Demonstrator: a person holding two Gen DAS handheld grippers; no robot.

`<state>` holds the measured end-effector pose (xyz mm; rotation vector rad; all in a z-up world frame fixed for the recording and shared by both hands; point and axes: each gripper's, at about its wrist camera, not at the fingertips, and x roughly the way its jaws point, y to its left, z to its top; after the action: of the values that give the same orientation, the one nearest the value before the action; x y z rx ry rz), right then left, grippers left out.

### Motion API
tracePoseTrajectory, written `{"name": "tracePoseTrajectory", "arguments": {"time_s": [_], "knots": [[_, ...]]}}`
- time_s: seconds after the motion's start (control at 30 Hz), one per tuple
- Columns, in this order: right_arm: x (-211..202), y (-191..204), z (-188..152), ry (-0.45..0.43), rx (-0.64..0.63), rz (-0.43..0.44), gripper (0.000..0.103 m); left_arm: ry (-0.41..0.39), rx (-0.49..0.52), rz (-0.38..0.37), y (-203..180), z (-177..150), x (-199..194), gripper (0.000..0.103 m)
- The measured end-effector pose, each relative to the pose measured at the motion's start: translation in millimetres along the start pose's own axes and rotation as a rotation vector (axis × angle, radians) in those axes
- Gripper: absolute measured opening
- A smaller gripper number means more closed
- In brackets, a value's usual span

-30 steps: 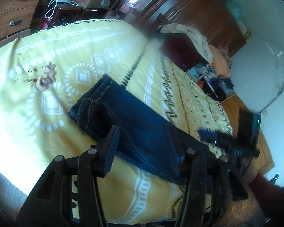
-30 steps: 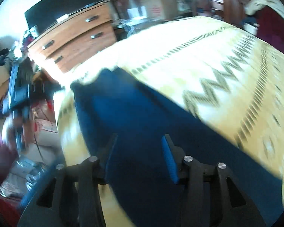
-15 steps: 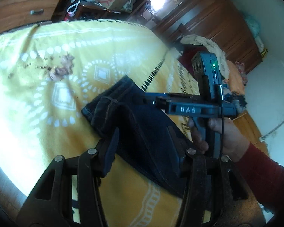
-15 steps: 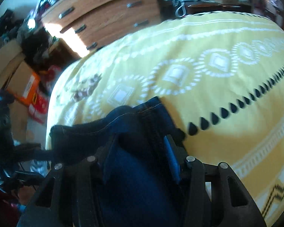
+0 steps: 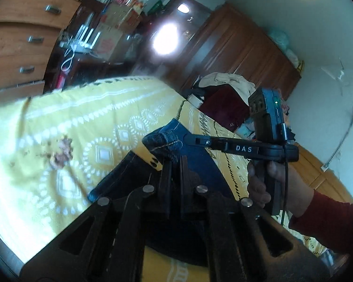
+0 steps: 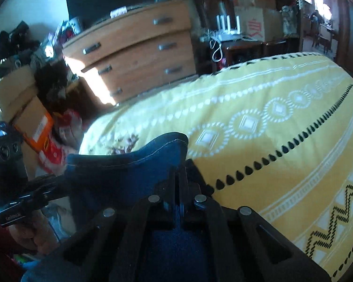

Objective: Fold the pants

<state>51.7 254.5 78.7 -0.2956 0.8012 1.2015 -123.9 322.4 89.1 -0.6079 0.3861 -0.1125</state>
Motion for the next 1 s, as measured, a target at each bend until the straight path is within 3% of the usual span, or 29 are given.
{"name": "tracePoseTrajectory", "arguments": {"time_s": [0.07,0.13,0.2,0.3,0.37,0.53,0.7,0.9,1.0], "knots": [[23,-8,-4,0.05,0.017,0.008,0.003,0.05,-0.053,0.061,23,-14,12,0.005],[57,-11,-12,0.128,0.003,-0.032,0.004,0.138,-0.13,0.203,60,-33,24,0.007],[78,-11,-18,0.178,-0.007,-0.056,0.005,0.15,-0.239,0.157,84,-40,18,0.005],[72,-11,-18,0.126,0.01,-0.066,0.013,0.143,-0.176,0.172,73,-34,8,0.008],[58,-9,-14,0.087,-0.001,-0.078,0.026,0.139,-0.154,0.174,68,-30,5,0.013],[21,-21,-23,0.037,0.024,-0.1,0.027,0.102,-0.103,0.149,53,-23,-1,0.02],[-32,-65,-90,0.05,0.165,-0.166,0.027,0.133,-0.042,0.129,47,-18,17,0.021],[-77,-86,-176,0.046,0.329,-0.205,0.027,0.171,-0.04,0.122,43,-24,26,0.026],[-74,-82,-198,0.081,0.307,-0.241,0.027,0.186,-0.037,0.135,41,-27,26,0.03]]}}
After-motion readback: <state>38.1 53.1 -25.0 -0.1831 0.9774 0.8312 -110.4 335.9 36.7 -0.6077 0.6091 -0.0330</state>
